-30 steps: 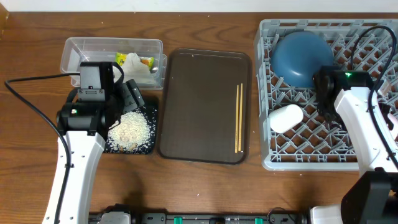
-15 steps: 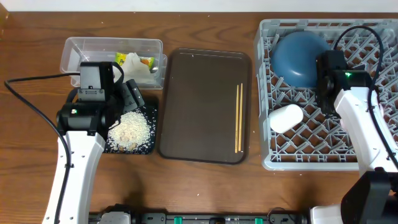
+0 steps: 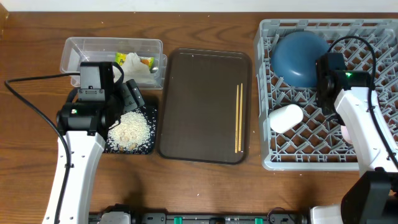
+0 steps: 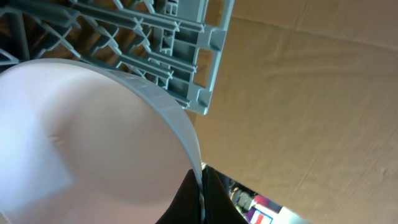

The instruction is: Sort waste into correct bins and load items into the dishwasher rack

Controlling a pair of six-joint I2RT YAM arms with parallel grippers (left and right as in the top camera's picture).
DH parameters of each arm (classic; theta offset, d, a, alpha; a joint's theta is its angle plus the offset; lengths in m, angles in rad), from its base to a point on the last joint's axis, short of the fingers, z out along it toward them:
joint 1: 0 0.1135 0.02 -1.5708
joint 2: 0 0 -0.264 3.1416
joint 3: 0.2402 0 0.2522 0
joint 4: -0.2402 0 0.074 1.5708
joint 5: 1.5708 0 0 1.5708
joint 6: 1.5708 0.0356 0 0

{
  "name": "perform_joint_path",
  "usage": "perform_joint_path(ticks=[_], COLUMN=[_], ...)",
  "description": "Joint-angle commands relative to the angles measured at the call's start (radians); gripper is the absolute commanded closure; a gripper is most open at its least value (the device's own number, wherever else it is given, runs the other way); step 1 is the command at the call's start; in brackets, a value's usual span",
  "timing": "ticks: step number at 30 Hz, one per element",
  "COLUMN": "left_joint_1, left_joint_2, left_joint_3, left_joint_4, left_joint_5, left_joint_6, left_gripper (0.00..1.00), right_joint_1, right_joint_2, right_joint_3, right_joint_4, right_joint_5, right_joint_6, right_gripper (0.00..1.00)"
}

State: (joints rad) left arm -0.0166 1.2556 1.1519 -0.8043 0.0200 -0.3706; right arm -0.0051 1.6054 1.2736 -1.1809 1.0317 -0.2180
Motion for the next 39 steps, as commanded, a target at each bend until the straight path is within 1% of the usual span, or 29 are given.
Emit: perform_joint_path(ticks=[1, 6, 13, 19, 25, 30, 35, 39], left_joint_1=[0.004, 0.004, 0.004, 0.004, 0.004, 0.004, 0.004, 0.004], left_joint_2=[0.005, 0.005, 0.005, 0.005, 0.005, 0.005, 0.005, 0.005], left_joint_3=[0.011, 0.011, 0.011, 0.011, 0.011, 0.011, 0.011, 0.011], left_joint_4=[0.000, 0.000, 0.000, 0.000, 0.000, 0.000, 0.000, 0.000], left_joint_5=[-0.005, -0.005, -0.005, -0.005, -0.005, -0.005, -0.005, -0.005], left_joint_6=[-0.005, -0.005, -0.005, -0.005, -0.005, -0.005, -0.005, -0.005], left_gripper=[0.12, 0.12, 0.12, 0.12, 0.12, 0.12, 0.12, 0.12], right_joint_1=[-0.013, -0.014, -0.027, -0.041, -0.025, -0.013, 0.020, 0.042], right_joint_2=[-0.002, -0.002, -0.002, -0.002, -0.002, -0.002, -0.002, -0.002], right_joint_3=[0.002, 0.002, 0.002, 0.002, -0.004, -0.054, -0.108, -0.157], right_joint_4=[0.048, 0.143, 0.167, 0.195, 0.198, 0.249, 0.309, 0.391], right_joint_5=[0.018, 0.014, 0.017, 0.095, 0.066, 0.069, 0.122, 0.131], right_joint_6=[-0.113, -0.133, -0.264, -0.259, -0.259, -0.278, -0.279, -0.323], right_gripper=[0.99, 0.99, 0.99, 0.99, 0.99, 0.99, 0.99, 0.99])
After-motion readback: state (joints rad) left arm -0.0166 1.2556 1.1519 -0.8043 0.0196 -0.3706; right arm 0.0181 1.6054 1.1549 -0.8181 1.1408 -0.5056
